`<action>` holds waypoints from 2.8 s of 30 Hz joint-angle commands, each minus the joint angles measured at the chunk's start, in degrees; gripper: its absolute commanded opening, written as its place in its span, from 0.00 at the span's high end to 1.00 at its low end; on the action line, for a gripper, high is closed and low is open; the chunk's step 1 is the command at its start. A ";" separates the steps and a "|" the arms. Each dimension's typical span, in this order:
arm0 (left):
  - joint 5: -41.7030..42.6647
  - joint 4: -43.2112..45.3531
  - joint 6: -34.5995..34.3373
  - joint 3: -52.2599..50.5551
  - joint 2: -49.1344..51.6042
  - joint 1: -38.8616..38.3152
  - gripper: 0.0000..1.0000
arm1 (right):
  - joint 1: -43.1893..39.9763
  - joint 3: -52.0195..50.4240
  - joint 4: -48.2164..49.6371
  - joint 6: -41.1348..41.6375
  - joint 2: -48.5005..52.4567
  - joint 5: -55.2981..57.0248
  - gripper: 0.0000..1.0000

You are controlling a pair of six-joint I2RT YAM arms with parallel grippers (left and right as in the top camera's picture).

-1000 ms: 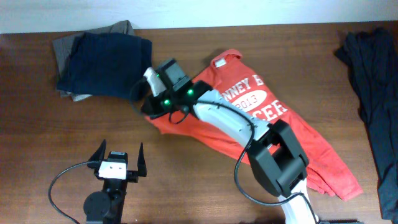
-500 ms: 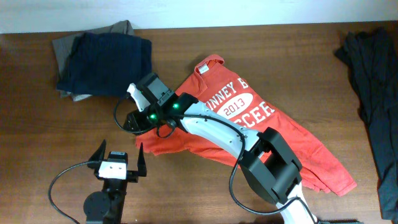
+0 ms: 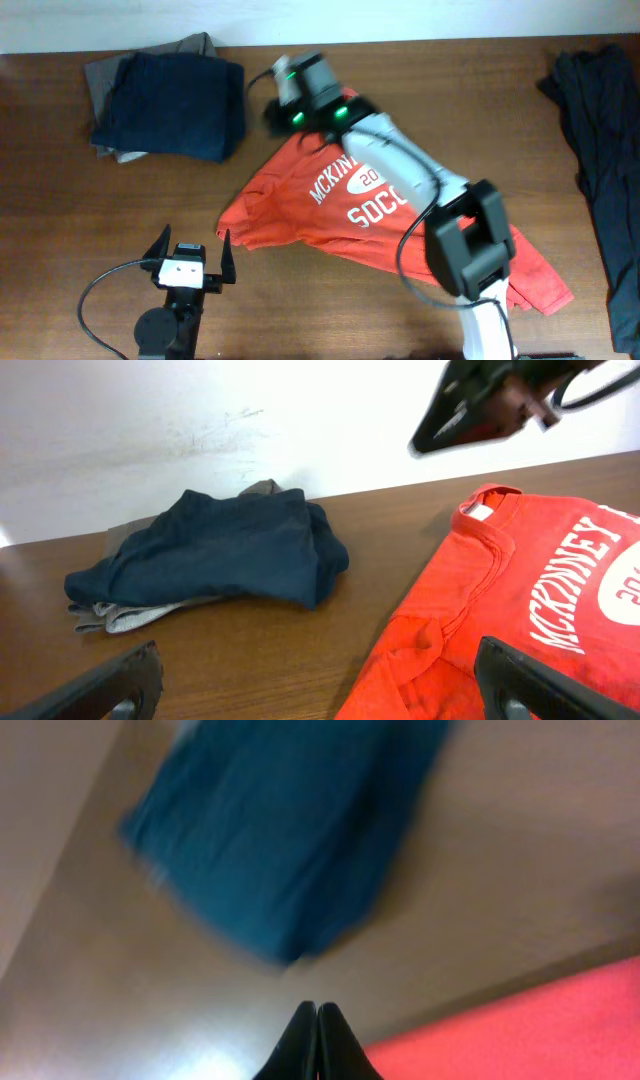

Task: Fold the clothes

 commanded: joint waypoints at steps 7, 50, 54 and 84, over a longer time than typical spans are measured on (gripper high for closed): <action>-0.37 -0.02 0.94 -0.44 -0.46 -0.33 0.01 | -5.55 1.18 12.70 7.10 4.61 0.09 0.96; 22.12 13.00 -4.79 3.74 0.46 -0.33 0.01 | -38.80 4.22 -40.33 2.29 -12.87 22.38 0.01; 22.99 7.80 -3.45 14.01 7.48 -0.33 0.01 | -38.75 4.22 -40.33 2.29 -12.87 22.38 0.01; 0.09 -48.19 5.29 109.37 111.73 -6.32 0.01 | -38.75 4.22 -40.30 2.29 -12.87 22.38 0.01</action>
